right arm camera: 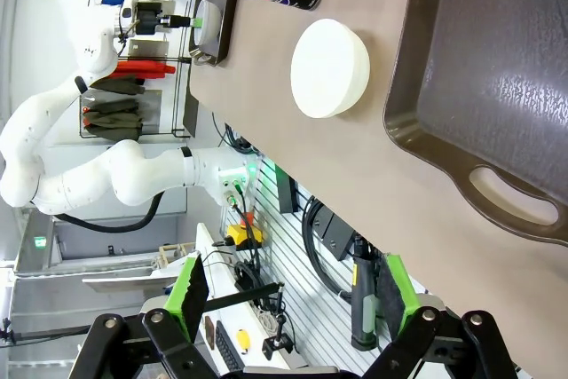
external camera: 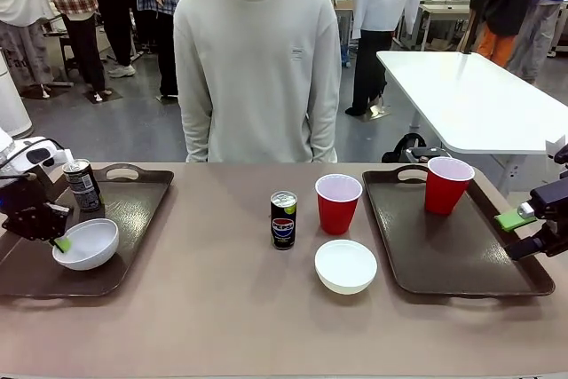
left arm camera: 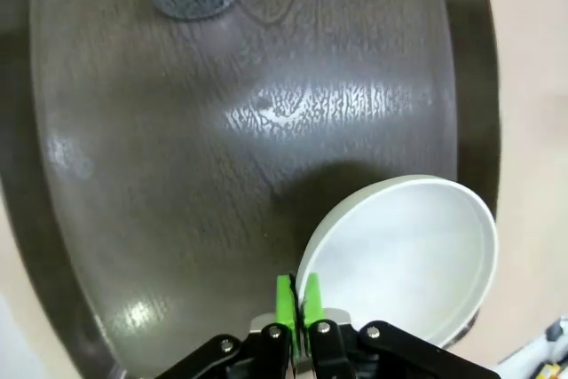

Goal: Prepare tableware on both trays.
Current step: Pick up a Picnic Bowl from the table and place it on a Handle tray.

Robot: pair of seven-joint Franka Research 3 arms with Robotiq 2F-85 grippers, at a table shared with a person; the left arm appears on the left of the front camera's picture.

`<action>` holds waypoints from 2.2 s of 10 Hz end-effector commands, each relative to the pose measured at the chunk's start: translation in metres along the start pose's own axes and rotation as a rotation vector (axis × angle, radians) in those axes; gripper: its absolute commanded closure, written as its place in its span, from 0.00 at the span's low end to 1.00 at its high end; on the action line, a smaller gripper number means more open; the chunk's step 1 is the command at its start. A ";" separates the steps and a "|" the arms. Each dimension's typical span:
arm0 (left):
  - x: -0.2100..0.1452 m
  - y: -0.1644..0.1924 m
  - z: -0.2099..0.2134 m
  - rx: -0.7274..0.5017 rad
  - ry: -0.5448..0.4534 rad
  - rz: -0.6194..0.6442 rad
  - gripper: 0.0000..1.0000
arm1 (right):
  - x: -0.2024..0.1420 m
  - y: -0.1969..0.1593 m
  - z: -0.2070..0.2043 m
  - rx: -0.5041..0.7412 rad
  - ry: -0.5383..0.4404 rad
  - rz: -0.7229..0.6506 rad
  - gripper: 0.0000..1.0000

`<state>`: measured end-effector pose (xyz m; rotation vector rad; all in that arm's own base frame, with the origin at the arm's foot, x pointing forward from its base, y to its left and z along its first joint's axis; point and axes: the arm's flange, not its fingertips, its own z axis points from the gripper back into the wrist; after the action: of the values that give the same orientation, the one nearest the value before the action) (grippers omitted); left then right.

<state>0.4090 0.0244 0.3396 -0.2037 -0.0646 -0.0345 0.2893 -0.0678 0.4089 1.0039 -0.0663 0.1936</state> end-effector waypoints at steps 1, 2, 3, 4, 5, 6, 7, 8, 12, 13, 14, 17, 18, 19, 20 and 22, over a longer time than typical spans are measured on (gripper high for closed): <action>-0.045 -0.005 -0.022 0.014 -0.011 0.002 1.00 | 0.000 0.000 0.000 0.017 -0.004 0.005 0.00; -0.046 -0.006 -0.022 0.015 -0.011 0.001 0.62 | 0.000 0.000 0.000 0.017 -0.004 0.005 0.00; -0.050 -0.008 -0.019 0.018 -0.012 -0.002 0.36 | 0.000 0.000 0.000 0.017 -0.004 0.005 0.00; -0.054 -0.010 -0.015 0.025 -0.011 -0.013 0.02 | 0.000 0.000 0.000 0.017 -0.004 0.005 0.00; -0.059 -0.014 -0.010 0.030 -0.009 -0.020 0.16 | 0.000 0.000 0.000 0.017 -0.004 0.005 0.00; -0.065 -0.017 -0.003 0.043 -0.009 -0.037 0.00 | 0.000 0.000 0.000 0.017 -0.004 0.005 0.00; -0.072 -0.020 0.006 0.061 -0.020 -0.043 0.54 | 0.000 0.000 0.000 0.017 -0.004 0.005 0.00; -0.074 -0.022 0.011 0.064 -0.027 -0.050 0.00 | 0.000 0.000 0.000 0.017 -0.004 0.005 0.00; -0.095 -0.040 0.040 0.080 -0.042 -0.089 0.00 | 0.000 0.000 0.000 0.017 -0.004 0.005 0.00; -0.106 -0.046 0.049 0.102 -0.052 -0.107 0.00 | 0.000 0.000 0.000 0.017 -0.004 0.005 0.00; -0.114 -0.051 0.054 0.106 -0.051 -0.113 0.00 | 0.000 0.000 0.000 0.017 -0.004 0.005 0.00; -0.125 -0.056 0.063 0.054 -0.092 -0.102 0.00 | 0.000 0.000 0.000 0.017 -0.004 0.005 0.00; -0.126 -0.050 0.069 -0.082 -0.154 -0.091 0.00 | 0.000 0.000 0.000 0.017 -0.004 0.005 0.00; -0.132 -0.042 0.074 -0.242 -0.167 -0.140 0.00 | 0.000 0.000 0.000 0.017 -0.004 0.005 0.00; -0.137 -0.031 0.076 -0.348 -0.178 -0.164 0.00 | 0.000 0.000 0.000 0.017 -0.004 0.005 0.00; -0.139 0.002 0.069 -0.591 -0.166 -0.228 0.00 | 0.000 0.000 0.000 0.000 0.001 0.000 0.00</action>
<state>0.3402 0.0427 0.4778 -0.6411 -0.2726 -0.1992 0.2894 -0.0676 0.4088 1.0032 -0.0652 0.1937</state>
